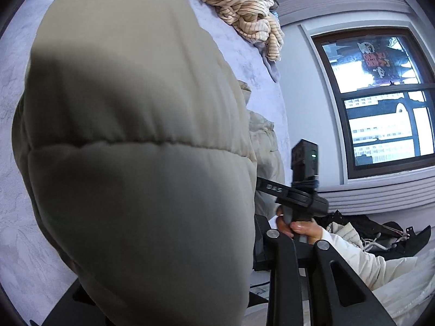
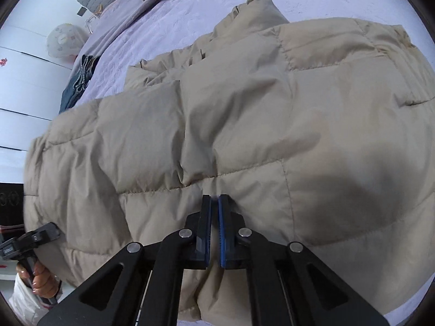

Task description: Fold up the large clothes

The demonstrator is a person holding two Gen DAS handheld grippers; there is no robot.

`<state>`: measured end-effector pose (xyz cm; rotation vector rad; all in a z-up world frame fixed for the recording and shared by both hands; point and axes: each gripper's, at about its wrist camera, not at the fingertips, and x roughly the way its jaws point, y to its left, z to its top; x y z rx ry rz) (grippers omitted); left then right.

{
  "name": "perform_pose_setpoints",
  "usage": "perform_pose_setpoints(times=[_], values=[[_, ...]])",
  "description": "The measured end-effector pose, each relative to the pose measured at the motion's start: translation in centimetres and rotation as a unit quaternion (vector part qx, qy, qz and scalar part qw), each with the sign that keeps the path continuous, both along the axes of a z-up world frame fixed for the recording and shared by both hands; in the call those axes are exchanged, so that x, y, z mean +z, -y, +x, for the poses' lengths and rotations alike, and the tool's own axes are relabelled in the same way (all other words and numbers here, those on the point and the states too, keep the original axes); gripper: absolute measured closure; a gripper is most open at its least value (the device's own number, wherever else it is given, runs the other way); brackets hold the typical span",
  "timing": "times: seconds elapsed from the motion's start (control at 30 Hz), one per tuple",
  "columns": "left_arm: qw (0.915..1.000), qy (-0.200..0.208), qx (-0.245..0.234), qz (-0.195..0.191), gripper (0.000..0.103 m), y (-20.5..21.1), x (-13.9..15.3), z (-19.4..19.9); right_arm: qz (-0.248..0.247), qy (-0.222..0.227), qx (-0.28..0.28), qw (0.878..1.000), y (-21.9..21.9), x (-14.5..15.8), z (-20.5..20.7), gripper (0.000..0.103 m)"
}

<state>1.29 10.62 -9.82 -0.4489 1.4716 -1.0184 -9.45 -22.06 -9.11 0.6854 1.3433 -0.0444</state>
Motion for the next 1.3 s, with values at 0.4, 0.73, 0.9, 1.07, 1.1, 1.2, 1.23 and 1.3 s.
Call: perform_pose_setpoints(times=[0.4,0.73,0.9,1.07,1.1,1.2,1.23,1.3], values=[[0.9981,0.007,-0.014,0.059,0.070,15.8,4.0,-3.2,0.113,-0.002,-0.038,0.993,3.1,-5.4,0.0,0.103],[0.9944,0.014,-0.067,0.080,0.035,23.2,2.9,-4.5,0.109,0.035,-0.075,0.991,9.8,0.5,-6.2,0.100],[0.9876,0.021,-0.146,0.053,0.023,26.9,1.5,-5.7,0.067,0.036,-0.095,0.993,11.7,3.3,-10.9,0.096],[0.9869,0.017,-0.157,0.035,0.023,29.5,-0.2,-4.3,0.018,0.055,-0.098,0.993,11.1,6.2,-14.5,0.008],[0.9872,0.016,-0.154,0.035,0.022,29.5,-0.3,-4.1,0.013,0.058,-0.091,0.994,10.7,6.6,-14.9,0.008],[0.9869,0.023,-0.154,0.044,0.022,29.3,-1.7,-5.0,0.003,0.075,-0.066,0.995,9.0,8.4,-15.9,0.000],[0.9864,0.027,-0.155,0.047,0.022,29.5,-1.8,-5.0,-0.002,0.081,-0.050,0.995,8.1,9.1,-16.0,0.000],[0.9858,0.036,-0.157,0.050,0.016,29.9,-1.2,-5.7,-0.012,0.086,-0.035,0.996,7.0,10.1,-16.6,0.000]])
